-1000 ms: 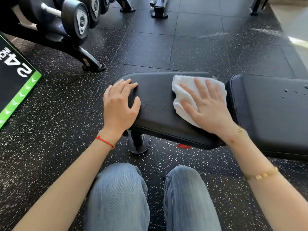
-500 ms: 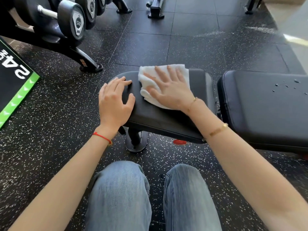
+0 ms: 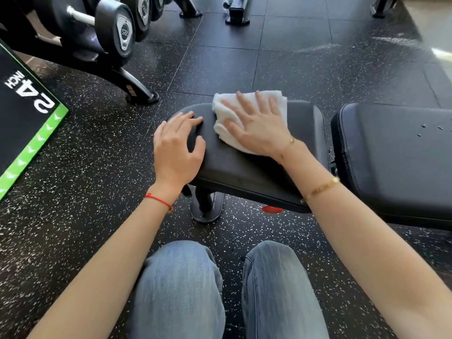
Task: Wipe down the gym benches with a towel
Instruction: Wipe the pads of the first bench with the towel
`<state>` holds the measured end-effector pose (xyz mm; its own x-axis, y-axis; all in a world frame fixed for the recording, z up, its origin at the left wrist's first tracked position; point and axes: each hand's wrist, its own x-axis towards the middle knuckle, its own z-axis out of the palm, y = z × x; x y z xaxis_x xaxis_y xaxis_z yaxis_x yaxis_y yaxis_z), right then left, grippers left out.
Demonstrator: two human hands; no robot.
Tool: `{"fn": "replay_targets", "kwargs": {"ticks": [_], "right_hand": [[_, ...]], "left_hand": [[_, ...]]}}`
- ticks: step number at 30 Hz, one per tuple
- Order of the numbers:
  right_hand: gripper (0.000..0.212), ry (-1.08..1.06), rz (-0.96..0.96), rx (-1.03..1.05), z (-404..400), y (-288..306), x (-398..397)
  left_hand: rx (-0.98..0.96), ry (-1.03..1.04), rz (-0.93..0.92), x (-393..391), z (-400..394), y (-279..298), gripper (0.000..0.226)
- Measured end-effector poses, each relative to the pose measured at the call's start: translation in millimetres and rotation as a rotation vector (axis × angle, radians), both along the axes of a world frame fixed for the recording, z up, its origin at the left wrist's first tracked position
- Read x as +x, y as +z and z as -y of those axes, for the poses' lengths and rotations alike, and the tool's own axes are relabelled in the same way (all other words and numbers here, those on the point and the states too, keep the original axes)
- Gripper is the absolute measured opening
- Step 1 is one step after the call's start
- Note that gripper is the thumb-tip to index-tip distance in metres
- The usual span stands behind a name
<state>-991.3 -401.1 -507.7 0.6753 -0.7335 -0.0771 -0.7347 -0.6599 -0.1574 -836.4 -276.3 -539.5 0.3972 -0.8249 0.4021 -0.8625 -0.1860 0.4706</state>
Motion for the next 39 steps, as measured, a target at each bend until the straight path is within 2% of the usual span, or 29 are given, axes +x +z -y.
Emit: {"fn": "replay_targets", "kwargs": {"ticks": [5, 10, 13, 16, 20, 24, 27, 31, 39], "right_hand": [[0.058, 0.107, 0.084, -0.065, -47.2, -8.4, -58.9], [0.054, -0.115, 0.06, -0.025, 7.4, -4.9, -84.8], [0.054, -0.148, 0.06, 0.024, 19.2, -3.6, -80.0], [0.053, -0.089, 0.072, -0.014, -8.1, -2.4, -90.7], [0.058, 0.118, 0.119, -0.095, -75.4, -5.7, -124.2], [0.064, 0.211, 0.015, -0.207, -98.2, -14.5, -140.6], [0.068, 0.25, -0.089, -0.245, -92.5, -9.0, -117.4], [0.07, 0.235, -0.147, -0.308, -99.4, -12.6, -81.6], [0.07, 0.167, -0.045, -0.356, -106.0, -23.0, -131.3]], "left_hand": [[-0.005, -0.009, -0.006, 0.9, -0.3, -0.2, 0.044], [-0.017, 0.0, -0.019, 0.2, 0.9, -0.1, 0.043], [-0.031, 0.005, -0.028, 0.4, 1.2, -0.9, 0.041], [-0.033, -0.007, -0.025, -0.5, 0.5, -0.7, 0.041], [-0.032, -0.009, -0.02, 0.2, 0.3, -0.6, 0.042], [-0.008, 0.002, -0.012, -0.1, 1.0, -0.6, 0.044], [-0.004, 0.001, -0.019, -1.2, 0.8, -0.7, 0.044], [0.001, -0.009, -0.028, 0.0, -0.2, 0.9, 0.042], [0.017, -0.011, -0.009, -0.9, -1.0, 1.2, 0.043]]}}
